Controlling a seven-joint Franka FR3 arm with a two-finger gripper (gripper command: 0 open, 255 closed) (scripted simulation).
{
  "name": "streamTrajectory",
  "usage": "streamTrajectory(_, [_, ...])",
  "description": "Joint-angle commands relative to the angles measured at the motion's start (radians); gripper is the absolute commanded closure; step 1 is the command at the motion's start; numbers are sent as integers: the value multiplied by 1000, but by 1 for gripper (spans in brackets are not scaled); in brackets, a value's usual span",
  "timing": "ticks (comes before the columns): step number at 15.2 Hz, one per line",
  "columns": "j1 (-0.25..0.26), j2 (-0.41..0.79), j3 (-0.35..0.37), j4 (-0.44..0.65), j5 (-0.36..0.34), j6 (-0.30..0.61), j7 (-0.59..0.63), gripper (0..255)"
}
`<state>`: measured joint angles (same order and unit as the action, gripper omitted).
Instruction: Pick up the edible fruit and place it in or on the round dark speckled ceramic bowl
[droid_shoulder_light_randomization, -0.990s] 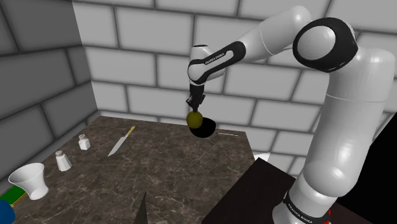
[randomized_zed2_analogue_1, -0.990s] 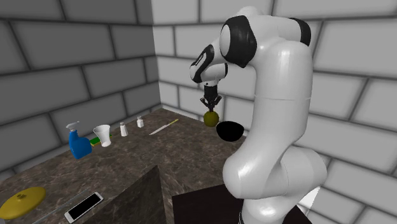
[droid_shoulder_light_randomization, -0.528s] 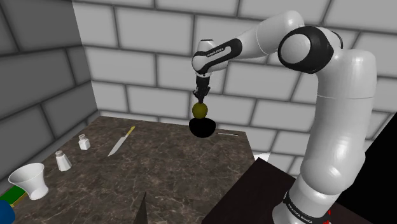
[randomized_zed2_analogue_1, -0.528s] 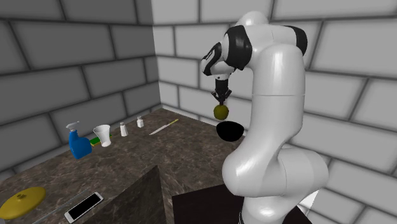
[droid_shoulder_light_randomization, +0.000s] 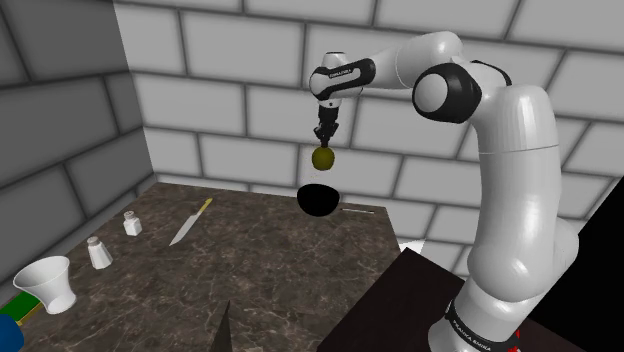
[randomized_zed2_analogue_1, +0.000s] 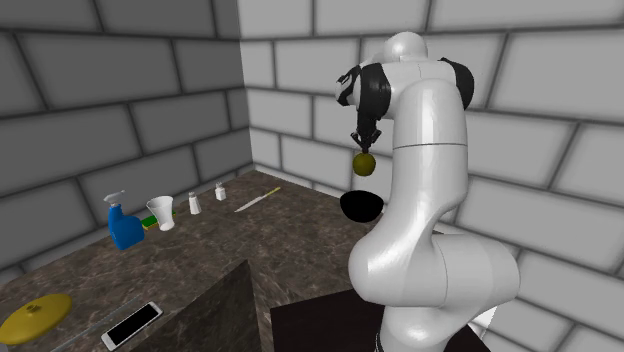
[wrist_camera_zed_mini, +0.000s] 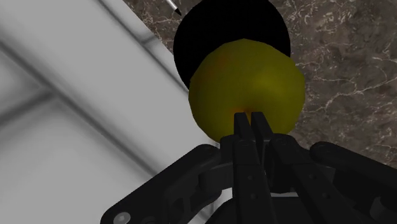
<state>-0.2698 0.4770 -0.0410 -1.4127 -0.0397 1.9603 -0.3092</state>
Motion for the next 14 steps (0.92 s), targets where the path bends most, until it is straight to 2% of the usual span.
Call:
streamTrajectory(1, [-11, 25, -2, 30, 4, -5, -15, 255])
streamTrajectory(14, [-11, 70, -2, -75, 2, 146, -8, 255])
